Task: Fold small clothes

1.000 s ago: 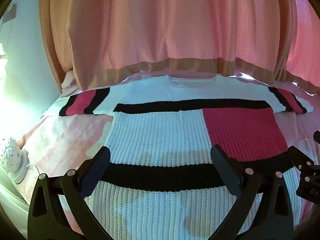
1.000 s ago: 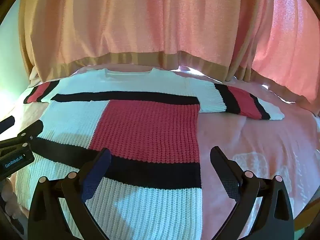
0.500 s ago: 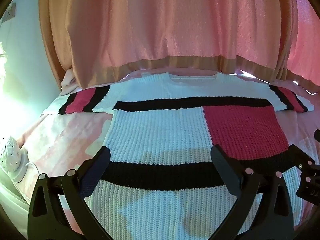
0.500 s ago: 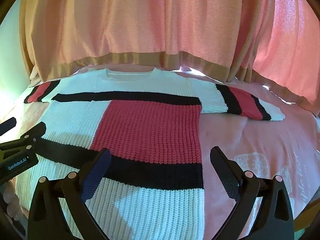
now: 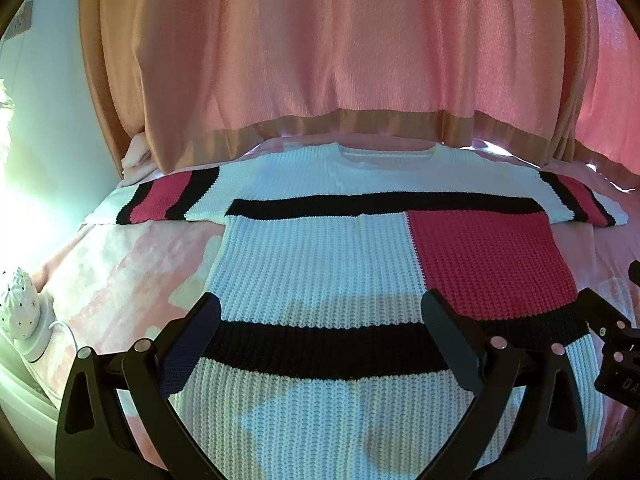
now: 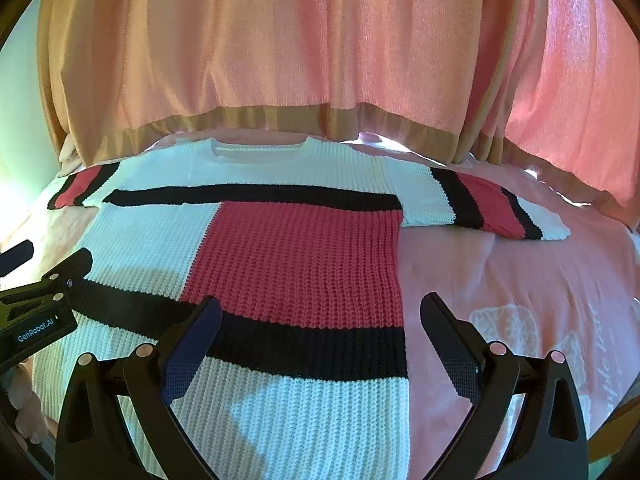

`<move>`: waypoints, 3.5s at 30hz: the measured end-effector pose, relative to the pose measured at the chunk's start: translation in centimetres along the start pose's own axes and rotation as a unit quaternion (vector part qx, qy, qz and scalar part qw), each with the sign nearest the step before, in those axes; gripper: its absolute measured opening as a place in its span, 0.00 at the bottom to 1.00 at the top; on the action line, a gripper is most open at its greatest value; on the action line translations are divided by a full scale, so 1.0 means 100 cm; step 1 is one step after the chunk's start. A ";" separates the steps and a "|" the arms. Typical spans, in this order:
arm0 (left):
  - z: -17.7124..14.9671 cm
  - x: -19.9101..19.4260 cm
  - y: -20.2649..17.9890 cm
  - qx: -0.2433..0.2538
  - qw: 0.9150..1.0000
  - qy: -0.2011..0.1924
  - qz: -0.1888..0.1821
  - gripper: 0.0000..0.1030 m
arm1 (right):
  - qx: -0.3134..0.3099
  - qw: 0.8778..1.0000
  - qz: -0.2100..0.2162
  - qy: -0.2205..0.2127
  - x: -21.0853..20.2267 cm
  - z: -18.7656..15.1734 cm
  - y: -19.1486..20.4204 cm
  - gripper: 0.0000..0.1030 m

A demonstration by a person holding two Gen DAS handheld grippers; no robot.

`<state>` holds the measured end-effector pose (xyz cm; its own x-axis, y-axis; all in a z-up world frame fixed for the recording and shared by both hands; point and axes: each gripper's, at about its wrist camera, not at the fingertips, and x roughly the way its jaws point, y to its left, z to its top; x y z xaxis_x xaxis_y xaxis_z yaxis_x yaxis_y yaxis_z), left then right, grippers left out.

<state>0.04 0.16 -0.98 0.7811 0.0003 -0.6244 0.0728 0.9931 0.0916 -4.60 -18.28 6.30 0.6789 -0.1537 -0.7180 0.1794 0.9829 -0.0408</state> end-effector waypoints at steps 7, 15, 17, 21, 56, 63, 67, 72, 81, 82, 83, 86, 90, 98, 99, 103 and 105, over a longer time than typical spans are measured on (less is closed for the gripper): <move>0.001 0.000 0.000 0.000 1.000 0.001 -0.001 0.95 | -0.001 1.000 -0.001 0.000 0.000 0.000 0.001 0.95; 0.001 -0.001 -0.001 -0.001 1.000 0.001 -0.002 0.95 | -0.001 1.000 0.001 0.003 0.002 -0.001 0.001 0.95; 0.002 -0.001 -0.001 0.001 1.000 0.002 0.000 0.95 | -0.003 1.000 0.001 0.005 0.003 -0.001 0.002 0.95; 0.003 0.000 -0.002 -0.001 1.000 0.005 -0.001 0.95 | -0.005 1.000 0.001 0.007 0.005 -0.003 0.005 0.95; 0.003 0.006 0.002 0.002 1.000 0.011 -0.004 0.95 | 0.001 1.000 0.003 0.012 0.008 -0.004 0.004 0.95; 0.003 0.007 0.001 0.001 1.000 0.012 -0.002 0.95 | 0.001 1.000 0.003 0.013 0.009 -0.004 0.003 0.95; 0.003 0.008 0.000 0.002 1.000 0.013 -0.002 0.95 | 0.001 1.000 0.003 0.014 0.010 -0.003 0.002 0.95; 0.003 0.008 0.000 0.002 1.000 0.012 -0.001 0.95 | 0.001 1.000 0.004 0.014 0.010 -0.003 0.003 0.95; 0.046 -0.013 0.003 0.014 0.999 -0.019 -0.023 0.95 | 0.061 0.998 -0.002 0.019 0.019 0.058 -0.083 0.95; 0.056 -0.015 0.002 0.022 0.999 -0.031 -0.023 0.95 | 0.074 0.997 -0.025 0.018 0.028 0.075 -0.116 0.95; 0.064 -0.014 0.001 0.032 0.999 -0.039 -0.021 0.95 | 0.086 0.995 -0.043 0.019 0.036 0.083 -0.140 0.95; 0.081 0.001 -0.006 0.051 0.998 -0.042 -0.018 0.95 | 0.187 0.979 -0.062 0.044 0.081 0.094 -0.243 0.95; 0.085 0.033 -0.007 0.028 0.999 -0.030 -0.013 0.95 | 0.297 0.949 -0.094 0.037 0.135 0.074 -0.352 0.95; 0.082 0.073 -0.016 0.025 0.999 0.016 -0.014 0.95 | 0.366 0.918 -0.135 0.072 0.222 0.044 -0.435 0.53; 0.081 0.076 -0.017 0.028 0.999 0.020 -0.016 0.95 | 0.355 0.923 -0.136 0.061 0.223 0.048 -0.432 0.30; 0.083 0.078 -0.015 0.025 0.999 0.027 -0.026 0.95 | 0.341 0.935 -0.092 0.025 0.210 0.075 -0.411 0.07; 0.085 0.073 -0.011 0.021 0.999 0.018 -0.021 0.95 | 0.289 0.954 -0.074 -0.006 0.193 0.109 -0.375 0.07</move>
<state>10.97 -1.88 0.98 0.7534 -0.0368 -0.6565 0.1320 0.9866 0.0962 9.55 -59.15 1.61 0.6228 -0.2905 -0.7265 0.6344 0.7309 0.2516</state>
